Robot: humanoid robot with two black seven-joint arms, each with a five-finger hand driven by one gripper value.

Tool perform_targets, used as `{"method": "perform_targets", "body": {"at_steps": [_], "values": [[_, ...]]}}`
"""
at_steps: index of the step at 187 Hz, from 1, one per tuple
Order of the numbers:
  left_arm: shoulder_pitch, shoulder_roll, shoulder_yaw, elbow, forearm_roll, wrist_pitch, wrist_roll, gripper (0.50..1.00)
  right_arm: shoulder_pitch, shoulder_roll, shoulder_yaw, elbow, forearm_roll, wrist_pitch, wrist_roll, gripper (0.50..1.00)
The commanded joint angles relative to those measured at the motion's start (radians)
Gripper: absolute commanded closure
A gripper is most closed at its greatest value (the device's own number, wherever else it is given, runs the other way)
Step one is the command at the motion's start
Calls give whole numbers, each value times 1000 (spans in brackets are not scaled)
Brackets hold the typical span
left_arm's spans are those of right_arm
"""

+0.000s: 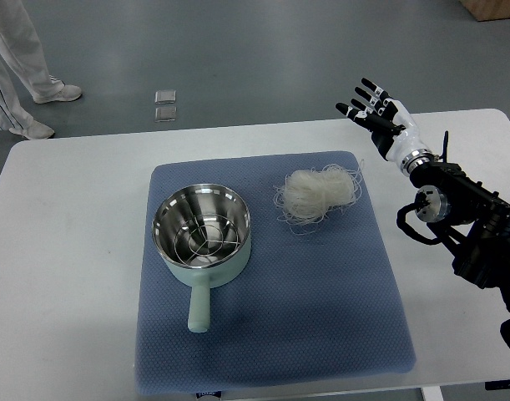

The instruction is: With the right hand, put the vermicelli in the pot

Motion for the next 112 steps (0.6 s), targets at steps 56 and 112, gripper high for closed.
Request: {"method": "perform_targets", "body": {"at_steps": [56,112], "values": [[0,0,0,0,0,-1,0,500,-1,4,2,0,0,-1,58,576],[0,0,0,0,0,-1,0,500,-12,4,-1,-9,0,85,58,576]]}}
